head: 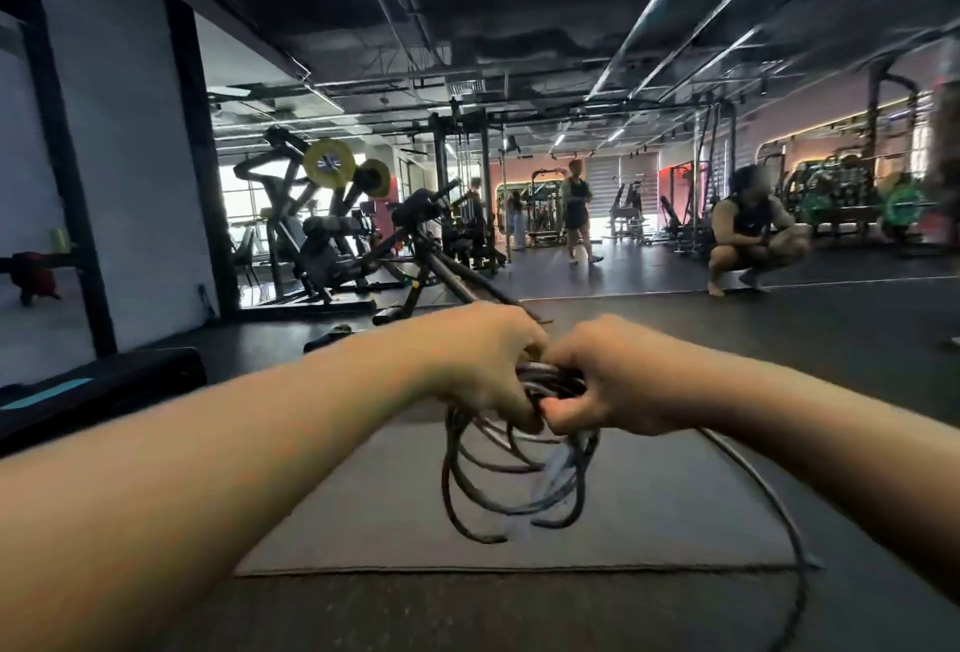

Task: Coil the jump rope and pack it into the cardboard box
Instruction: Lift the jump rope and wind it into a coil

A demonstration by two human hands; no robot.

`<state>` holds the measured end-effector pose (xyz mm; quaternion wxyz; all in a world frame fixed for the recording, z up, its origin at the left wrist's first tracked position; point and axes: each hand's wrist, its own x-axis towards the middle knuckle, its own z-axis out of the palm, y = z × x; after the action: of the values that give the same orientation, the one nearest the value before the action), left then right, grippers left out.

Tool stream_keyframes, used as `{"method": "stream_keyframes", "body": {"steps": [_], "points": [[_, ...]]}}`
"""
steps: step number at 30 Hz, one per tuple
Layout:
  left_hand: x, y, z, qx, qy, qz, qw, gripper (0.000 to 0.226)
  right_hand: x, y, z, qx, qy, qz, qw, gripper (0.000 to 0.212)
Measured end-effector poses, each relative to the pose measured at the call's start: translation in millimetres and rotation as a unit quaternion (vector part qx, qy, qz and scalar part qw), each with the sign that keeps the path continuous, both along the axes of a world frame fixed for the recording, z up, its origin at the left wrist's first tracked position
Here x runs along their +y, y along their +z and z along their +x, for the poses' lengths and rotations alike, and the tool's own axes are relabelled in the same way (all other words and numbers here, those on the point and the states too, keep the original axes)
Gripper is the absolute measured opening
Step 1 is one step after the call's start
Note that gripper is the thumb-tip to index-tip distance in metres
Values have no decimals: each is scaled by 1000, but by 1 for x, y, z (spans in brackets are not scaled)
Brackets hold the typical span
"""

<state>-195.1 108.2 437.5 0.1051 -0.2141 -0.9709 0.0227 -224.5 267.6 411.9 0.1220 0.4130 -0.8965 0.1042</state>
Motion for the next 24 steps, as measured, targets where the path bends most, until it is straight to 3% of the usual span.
{"method": "stream_keyframes", "body": {"steps": [2, 5, 8, 12, 15, 20, 24], "points": [[-9, 0, -2, -125, -6, 115, 986, 22, 6, 4, -1, -7, 21, -36, 999, 7], [-17, -13, 7, -274, -57, 348, 895, 14, 19, 8, -4, -47, 55, -124, 990, 34], [-15, -26, 12, -270, -58, 453, 848, 20, 26, 9, -2, -71, 101, -202, 972, 50], [-10, -29, 15, -239, -72, 471, 846, 10, 24, 5, -4, -73, 164, -311, 933, 50], [-8, -26, 16, -244, -88, 479, 838, 36, 18, -2, -6, -35, 182, -353, 917, 47], [-13, -21, 23, -342, -100, 524, 773, 39, 12, -14, -4, 93, 171, -339, 920, 43], [-8, -24, 30, -330, -85, 474, 812, 24, 8, -18, -2, 130, 144, -306, 932, 29]]}}
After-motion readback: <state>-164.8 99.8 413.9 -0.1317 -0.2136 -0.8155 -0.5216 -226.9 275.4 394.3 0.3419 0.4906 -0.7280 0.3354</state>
